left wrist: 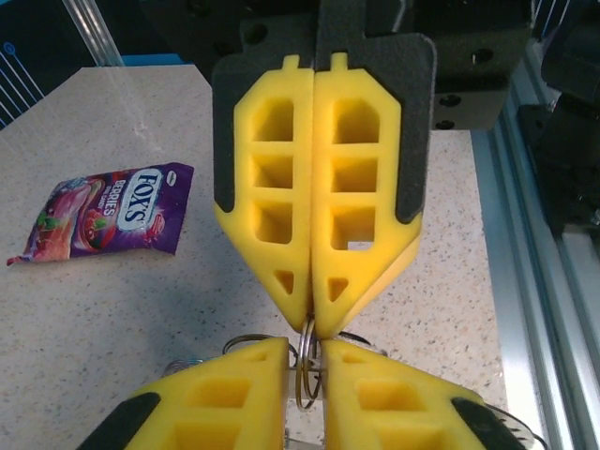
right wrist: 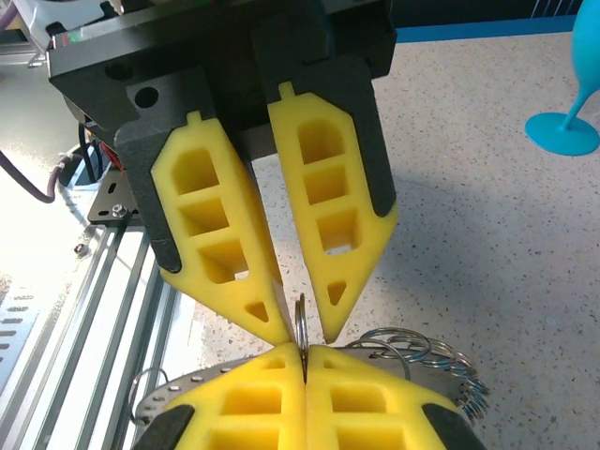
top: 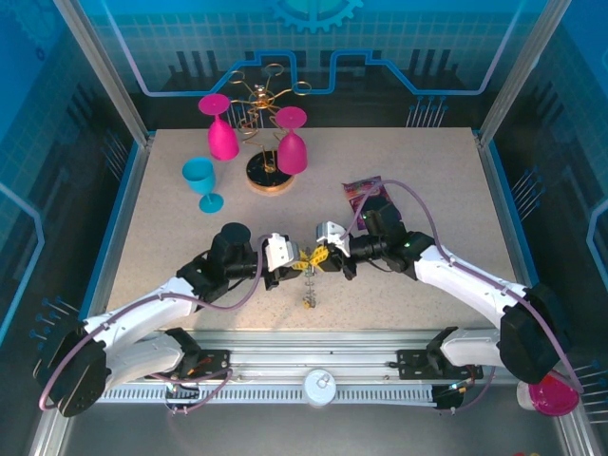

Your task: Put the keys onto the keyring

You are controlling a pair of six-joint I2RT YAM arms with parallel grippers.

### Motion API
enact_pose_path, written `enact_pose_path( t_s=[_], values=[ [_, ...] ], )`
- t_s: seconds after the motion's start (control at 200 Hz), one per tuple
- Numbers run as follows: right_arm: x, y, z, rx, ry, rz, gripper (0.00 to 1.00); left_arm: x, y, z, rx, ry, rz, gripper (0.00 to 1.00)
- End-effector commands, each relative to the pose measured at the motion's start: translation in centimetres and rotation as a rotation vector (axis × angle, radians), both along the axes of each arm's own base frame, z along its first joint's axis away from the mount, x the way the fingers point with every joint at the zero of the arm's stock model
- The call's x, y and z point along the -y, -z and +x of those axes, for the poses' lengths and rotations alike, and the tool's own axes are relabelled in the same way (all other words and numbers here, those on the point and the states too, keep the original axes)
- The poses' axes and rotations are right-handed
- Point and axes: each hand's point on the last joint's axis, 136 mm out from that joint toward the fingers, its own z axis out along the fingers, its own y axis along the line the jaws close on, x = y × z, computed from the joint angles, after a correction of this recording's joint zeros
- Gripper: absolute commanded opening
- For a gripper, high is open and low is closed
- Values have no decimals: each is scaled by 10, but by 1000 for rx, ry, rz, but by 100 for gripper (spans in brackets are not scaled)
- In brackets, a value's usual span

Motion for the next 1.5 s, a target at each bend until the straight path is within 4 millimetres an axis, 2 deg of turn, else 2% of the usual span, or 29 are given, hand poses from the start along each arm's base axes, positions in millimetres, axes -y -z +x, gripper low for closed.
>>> enact_pose_path(
  t_s=[0.0, 0.28, 0.405, 0.505, 0.575, 0.64, 0.715, 0.725, 0.745, 0.946, 1.111, 1.281, 1.411, 1.491],
  values=[
    [-3, -17, -3, 54, -38, -30, 0, 2, -16, 0, 37, 10, 15, 19],
    [-13, -19, -9, 88, -96, -134, 0, 5, -5, 1, -21, 42, 88, 14],
    [-17, -18, -12, 96, -120, -171, 0, 7, -7, 0, -20, 55, 86, 0],
    [-16, -27, -4, 102, -73, -122, 0, 7, -8, -2, -14, 63, 79, 0],
    [-10, -32, 7, 87, 1, -56, 24, 6, -10, -3, 0, 60, 57, 0],
    [-2, -33, 14, 61, 62, -7, 35, 6, -14, -3, 17, 52, 30, 0],
    [2, -33, 17, 40, 104, 19, 40, 6, -20, -3, 38, 44, -6, 0],
    [4, -24, 15, 24, 110, 7, 42, 6, -20, -3, 40, 42, -12, 0],
    [6, -19, 15, 14, 122, 2, 43, 5, -21, -3, 40, 37, -18, 0],
    [8, -3, 12, -46, 187, 13, 48, 5, -32, 3, 47, -17, -107, 0],
    [0, -1, 9, -47, 174, 25, 47, 5, -34, 6, 38, -36, -133, 0],
    [-2, 0, 14, -12, 187, 12, 42, 6, -36, 7, 27, -42, -150, 0],
    [1, -1, 15, 5, 190, -4, 31, 6, -37, 9, 25, -55, -158, 0],
    [6, -1, 16, 31, 205, -31, 18, 5, -39, 12, 24, -69, -161, 0]
  ],
)
